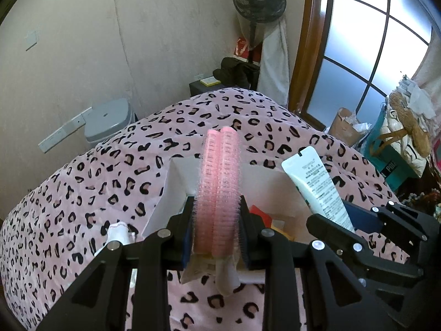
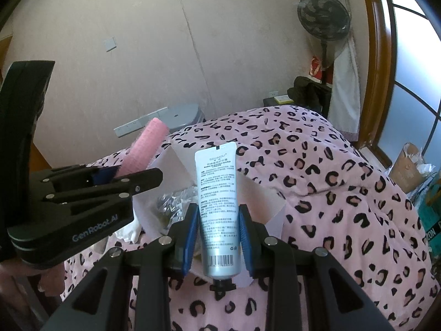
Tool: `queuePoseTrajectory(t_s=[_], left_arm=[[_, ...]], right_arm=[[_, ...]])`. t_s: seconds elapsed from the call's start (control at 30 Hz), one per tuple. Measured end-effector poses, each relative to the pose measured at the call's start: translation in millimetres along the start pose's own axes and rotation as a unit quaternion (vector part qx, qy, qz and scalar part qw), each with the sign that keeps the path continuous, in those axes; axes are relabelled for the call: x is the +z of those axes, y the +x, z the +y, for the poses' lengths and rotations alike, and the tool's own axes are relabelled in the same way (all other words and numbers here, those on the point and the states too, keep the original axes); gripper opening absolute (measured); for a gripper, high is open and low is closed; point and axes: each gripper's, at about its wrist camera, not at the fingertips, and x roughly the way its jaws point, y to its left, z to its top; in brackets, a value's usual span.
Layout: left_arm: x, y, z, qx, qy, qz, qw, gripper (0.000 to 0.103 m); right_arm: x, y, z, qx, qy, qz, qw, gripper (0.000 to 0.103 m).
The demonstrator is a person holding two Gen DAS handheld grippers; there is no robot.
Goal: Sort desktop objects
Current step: 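Lower roller and tube into the bag and open both grippers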
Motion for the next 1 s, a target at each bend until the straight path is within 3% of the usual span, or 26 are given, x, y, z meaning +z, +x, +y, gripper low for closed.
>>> queuePoseTrajectory(t_s=[0.37, 0.7, 1.0], left_arm=[[21, 25, 11, -0.01, -0.013, 0.0, 0.9999, 0.028], [9, 52, 17, -0.047, -0.037, 0.011, 0.9981, 0.028], [-2, 67, 19, -0.054, -0.046, 0.022, 0.9972, 0.028]], right_arm=[[14, 26, -1, -0.012, 0.0, 0.012, 1.0, 0.029], [9, 49, 1, -0.019, -0.005, 0.034, 0.999, 0.029], [3, 58, 8, -0.021, -0.016, 0.044, 0.999, 0.028]])
